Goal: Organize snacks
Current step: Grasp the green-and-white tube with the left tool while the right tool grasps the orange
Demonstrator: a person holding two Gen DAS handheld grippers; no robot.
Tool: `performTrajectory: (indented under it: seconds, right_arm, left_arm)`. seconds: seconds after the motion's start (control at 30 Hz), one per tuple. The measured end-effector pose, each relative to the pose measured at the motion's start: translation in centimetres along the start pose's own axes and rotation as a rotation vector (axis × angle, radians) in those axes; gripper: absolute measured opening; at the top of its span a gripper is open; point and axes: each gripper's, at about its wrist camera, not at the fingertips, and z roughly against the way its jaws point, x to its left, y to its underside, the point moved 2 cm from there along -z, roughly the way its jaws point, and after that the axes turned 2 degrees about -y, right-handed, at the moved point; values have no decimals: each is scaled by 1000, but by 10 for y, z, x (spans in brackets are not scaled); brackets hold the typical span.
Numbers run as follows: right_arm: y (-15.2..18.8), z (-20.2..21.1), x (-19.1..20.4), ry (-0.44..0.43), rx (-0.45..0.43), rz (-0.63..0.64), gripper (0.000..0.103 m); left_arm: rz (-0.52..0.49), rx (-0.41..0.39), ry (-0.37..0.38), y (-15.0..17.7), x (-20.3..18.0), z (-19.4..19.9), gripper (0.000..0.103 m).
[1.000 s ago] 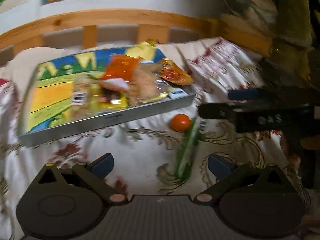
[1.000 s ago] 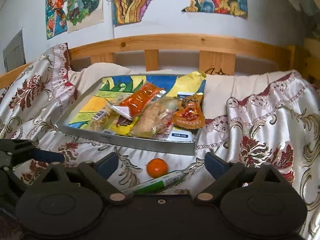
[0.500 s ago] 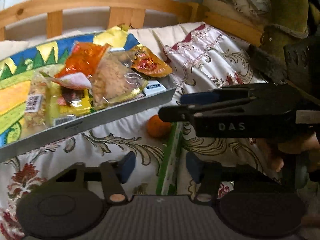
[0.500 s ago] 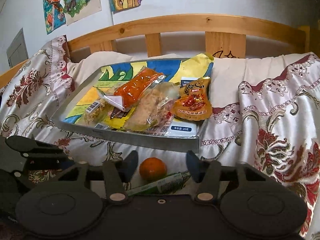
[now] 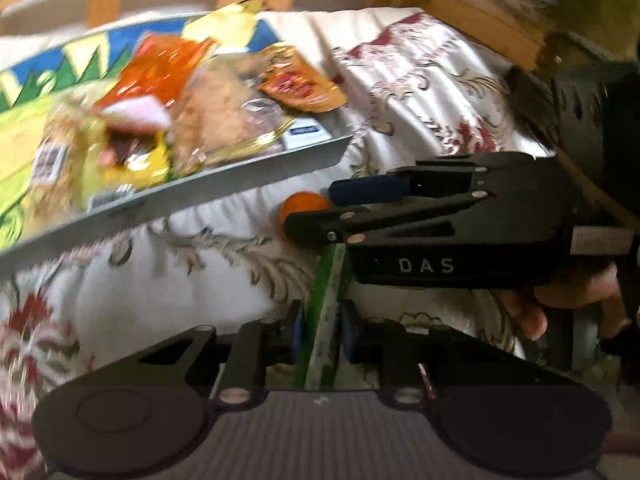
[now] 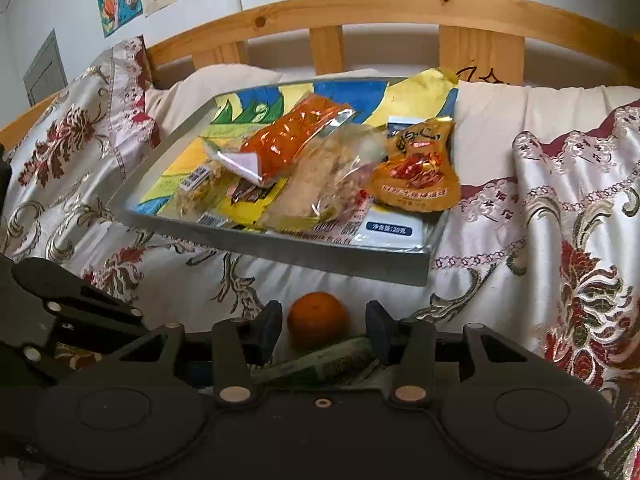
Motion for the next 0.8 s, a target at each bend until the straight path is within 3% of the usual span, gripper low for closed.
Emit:
performTrajectory:
  seconds: [0.33, 0.43, 0.57, 0.7, 0.8]
  right_arm:
    - [1, 2, 2, -11, -20, -8, 49]
    - [3, -3, 6, 4, -7, 8, 49]
    - [5, -10, 8, 49, -7, 12, 49]
    - [5, -14, 8, 58, -26, 8, 47]
    - [6, -14, 9, 54, -25, 19, 36]
  left_arm:
    - [138, 38, -31, 27, 21, 31, 21]
    - [125, 38, -47, 24, 19, 28, 22]
    - [29, 39, -86, 16, 7, 18, 24]
    - [27, 52, -90, 11, 6, 10, 24]
    - [33, 55, -84, 12, 8, 10, 22]
